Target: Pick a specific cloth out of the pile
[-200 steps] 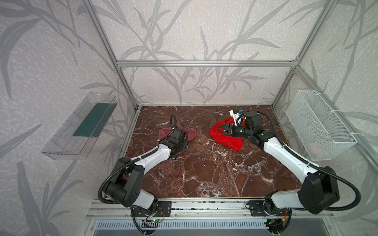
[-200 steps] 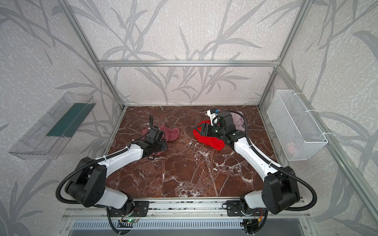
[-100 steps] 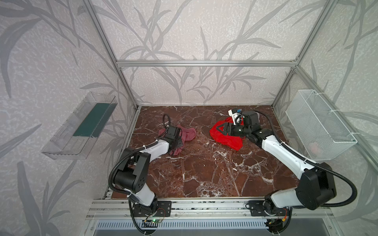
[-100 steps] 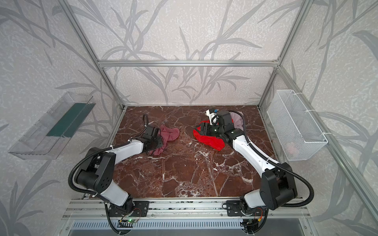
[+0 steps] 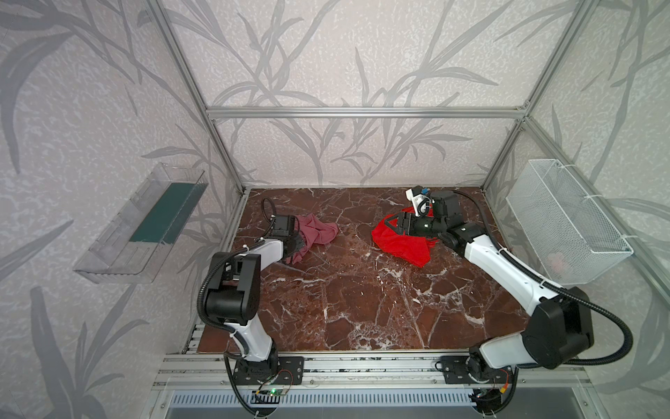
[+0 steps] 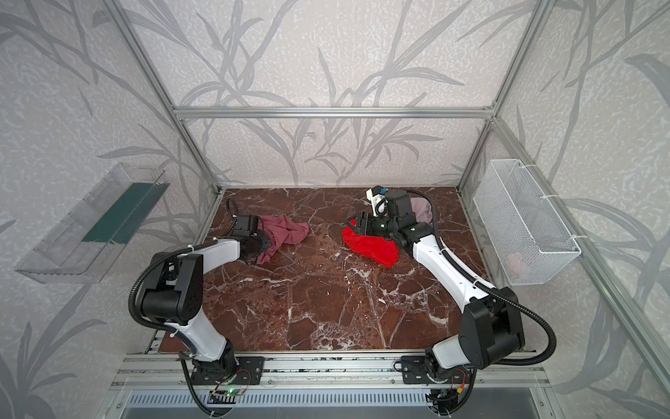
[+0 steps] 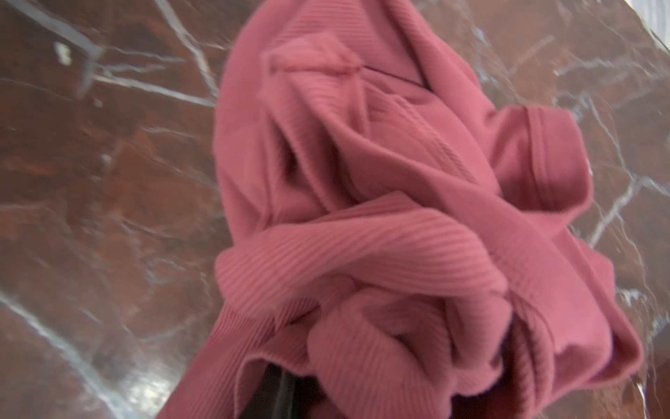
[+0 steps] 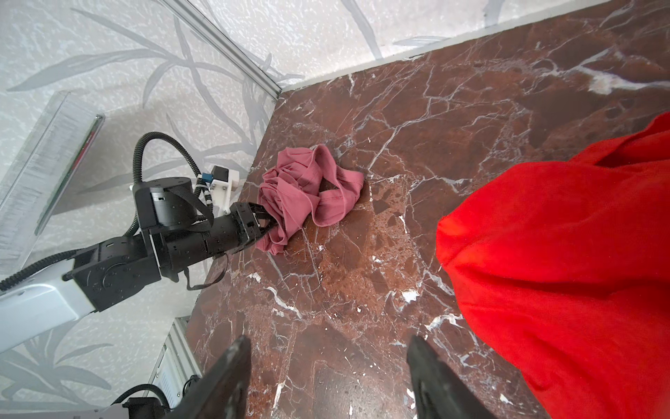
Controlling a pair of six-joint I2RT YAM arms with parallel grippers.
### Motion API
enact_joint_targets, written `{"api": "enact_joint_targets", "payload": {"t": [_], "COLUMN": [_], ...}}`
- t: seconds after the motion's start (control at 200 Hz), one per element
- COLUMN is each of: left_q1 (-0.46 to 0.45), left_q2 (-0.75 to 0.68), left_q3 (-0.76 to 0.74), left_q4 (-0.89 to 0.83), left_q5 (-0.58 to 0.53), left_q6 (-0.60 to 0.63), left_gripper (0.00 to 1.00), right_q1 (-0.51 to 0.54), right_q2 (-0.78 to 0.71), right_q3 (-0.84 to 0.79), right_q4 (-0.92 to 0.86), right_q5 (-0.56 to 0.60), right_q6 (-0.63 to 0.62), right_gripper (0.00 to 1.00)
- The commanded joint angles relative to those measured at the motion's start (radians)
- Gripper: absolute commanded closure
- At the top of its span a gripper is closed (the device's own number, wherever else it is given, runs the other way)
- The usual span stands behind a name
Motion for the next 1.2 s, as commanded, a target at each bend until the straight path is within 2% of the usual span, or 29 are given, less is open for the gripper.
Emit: {"api": "enact_joint_targets", "payload": {"t": [0.0,0.285,0.505,0.68,0.78,0.895,1.075,1.195], "left_q1": [0.048,0.158,0.186,0.189,0.165,0.094,-0.078,-0.106], "left_q2": [0.004,-0.009,-0.039,-0.101,-0.19,-0.313,-0.46,-0.519], "left_q3": [0.029,0.036,0.061,0.05,0.003,-0.054,-0.093,-0.093], "left_q4": [-0.032,-0.022,-0.037,-0.029,-0.044,-0.087,-0.144,-0.18], "left_q5": [-0.005,0.013,0.034,0.157,0.163,0.123,-0.014,-0.047], "left_q6": [0.004,0.027,0.041,0.039,0.016,0.024,0.152,0.202], "left_gripper": [0.72,0.72,0.72,0.7,0.69,0.68,0.67,0.66], "right_q1": [-0.006,-0.007,-0.007,-0.009,-0.012,-0.039,-0.1,-0.135], "right_q2": [0.006,-0.003,-0.03,-0.054,-0.07,-0.085,-0.144,-0.187], "right_q3": [0.041,0.046,0.034,0.021,0.001,-0.027,-0.087,-0.115], "right_q4": [-0.022,-0.038,-0.044,-0.045,-0.04,-0.029,-0.012,-0.024], "right_q5": [0.006,0.011,0.017,0.021,0.038,0.049,0.104,0.188], "right_q6": [-0.02,-0.023,-0.025,-0.027,-0.035,-0.037,-0.062,-0.126], "right_gripper": [0.32,0.32,0.32,0.32,0.32,0.32,0.31,0.31]}}
